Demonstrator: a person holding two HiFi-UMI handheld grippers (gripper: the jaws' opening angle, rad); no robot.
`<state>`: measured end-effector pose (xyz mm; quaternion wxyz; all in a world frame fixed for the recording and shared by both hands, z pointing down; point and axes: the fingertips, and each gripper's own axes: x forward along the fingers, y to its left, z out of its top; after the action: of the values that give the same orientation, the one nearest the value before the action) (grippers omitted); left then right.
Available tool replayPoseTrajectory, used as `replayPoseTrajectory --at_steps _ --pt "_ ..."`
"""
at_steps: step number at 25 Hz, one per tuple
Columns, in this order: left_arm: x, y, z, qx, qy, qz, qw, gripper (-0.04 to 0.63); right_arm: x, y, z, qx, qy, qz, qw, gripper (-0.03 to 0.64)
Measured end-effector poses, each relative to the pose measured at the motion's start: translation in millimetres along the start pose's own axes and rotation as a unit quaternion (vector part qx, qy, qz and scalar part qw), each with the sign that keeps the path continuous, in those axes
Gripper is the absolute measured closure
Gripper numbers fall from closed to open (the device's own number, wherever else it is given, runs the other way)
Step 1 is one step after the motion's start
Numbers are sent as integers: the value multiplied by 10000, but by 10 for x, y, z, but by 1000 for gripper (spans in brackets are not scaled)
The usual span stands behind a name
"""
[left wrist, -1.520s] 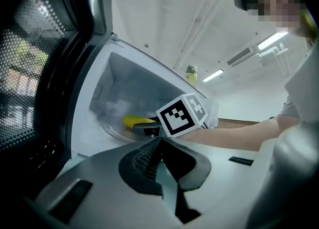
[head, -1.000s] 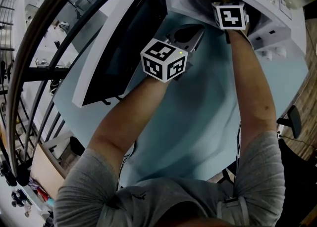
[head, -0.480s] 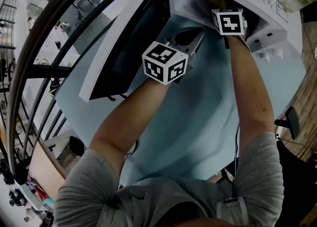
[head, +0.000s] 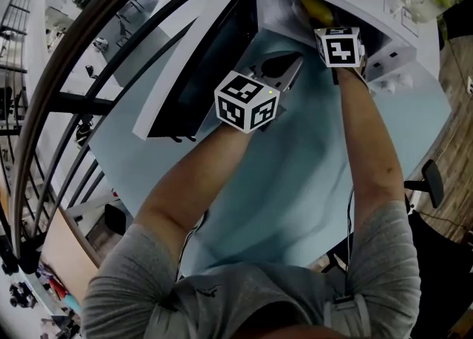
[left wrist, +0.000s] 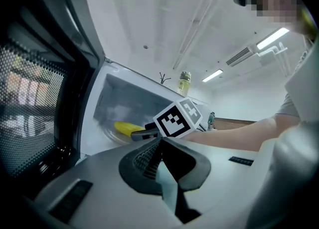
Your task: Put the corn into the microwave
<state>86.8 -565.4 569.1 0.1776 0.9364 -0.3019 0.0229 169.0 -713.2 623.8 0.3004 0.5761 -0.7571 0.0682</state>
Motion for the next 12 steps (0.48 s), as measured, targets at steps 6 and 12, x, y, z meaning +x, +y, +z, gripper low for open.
replayPoseTrajectory --at_steps 6,12 --pt "-106 -76 59 19 24 66 10000 577 -157 45 -39 29 -14 53 10000 308" --pt "-332 -262 209 52 50 125 9999 577 -490 219 -90 20 110 171 9998 308"
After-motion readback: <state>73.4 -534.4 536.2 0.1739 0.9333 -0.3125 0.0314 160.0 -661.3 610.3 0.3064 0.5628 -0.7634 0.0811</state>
